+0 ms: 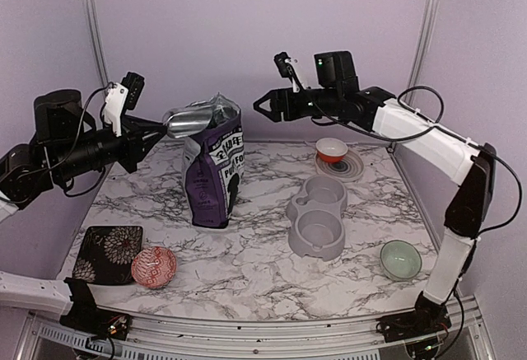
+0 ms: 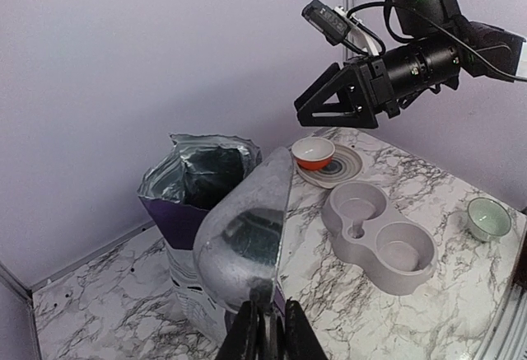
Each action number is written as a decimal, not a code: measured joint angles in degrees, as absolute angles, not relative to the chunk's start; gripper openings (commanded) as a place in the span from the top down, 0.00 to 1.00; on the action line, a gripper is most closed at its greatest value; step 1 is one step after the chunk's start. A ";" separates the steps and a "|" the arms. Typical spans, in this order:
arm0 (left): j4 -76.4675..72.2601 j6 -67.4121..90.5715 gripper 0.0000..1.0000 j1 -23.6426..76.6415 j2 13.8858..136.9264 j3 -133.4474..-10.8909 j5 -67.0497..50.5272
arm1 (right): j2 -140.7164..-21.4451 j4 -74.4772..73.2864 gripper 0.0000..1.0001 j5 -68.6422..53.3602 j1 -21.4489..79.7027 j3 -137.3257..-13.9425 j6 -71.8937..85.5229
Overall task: Serve the pet food
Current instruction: Pass from the left arm to the right, then pass from the right arm to the left, then pass from the left arm to the right
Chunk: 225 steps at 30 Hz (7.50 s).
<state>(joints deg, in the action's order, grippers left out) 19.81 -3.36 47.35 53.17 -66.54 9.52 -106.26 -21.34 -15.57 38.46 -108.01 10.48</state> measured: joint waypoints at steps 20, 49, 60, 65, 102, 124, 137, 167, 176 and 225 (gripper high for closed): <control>30.74 -8.16 1.00 52.27 81.45 -88.49 -13.69 | -76.27 -24.67 0.42 -31.51 42.28 -79.40 -21.32; 33.12 -5.61 1.00 53.91 92.14 -97.76 -19.42 | -79.83 -26.39 1.00 -21.98 44.95 -77.47 -25.87; 31.53 -2.92 0.50 53.89 92.84 -97.47 -14.35 | -77.54 -18.15 1.00 -18.92 45.25 -69.84 -20.84; 28.14 -0.69 0.33 53.91 91.59 -95.11 -10.17 | -75.20 -11.57 1.00 -15.97 45.25 -66.19 -15.62; -12.84 11.16 0.28 55.86 85.71 -73.36 4.80 | -84.38 -4.51 1.00 27.03 51.81 -82.85 50.63; -24.23 10.81 0.65 56.01 90.21 -74.13 11.27 | -85.84 -7.40 1.00 27.11 53.52 -83.22 56.21; -26.83 8.58 1.00 56.80 92.64 -75.18 20.38 | -88.55 -8.14 1.00 27.59 54.48 -86.54 58.74; -19.51 6.61 1.00 55.55 81.76 -67.29 8.32 | -69.58 5.69 0.20 7.70 46.30 -59.61 24.05; -2.44 5.06 1.00 46.89 75.18 -73.60 2.66 | -65.39 3.25 0.10 -13.17 38.35 -59.22 8.21; 17.32 7.97 1.00 43.11 77.21 -81.10 -20.53 | -82.94 18.17 0.57 -57.56 36.93 -68.88 26.11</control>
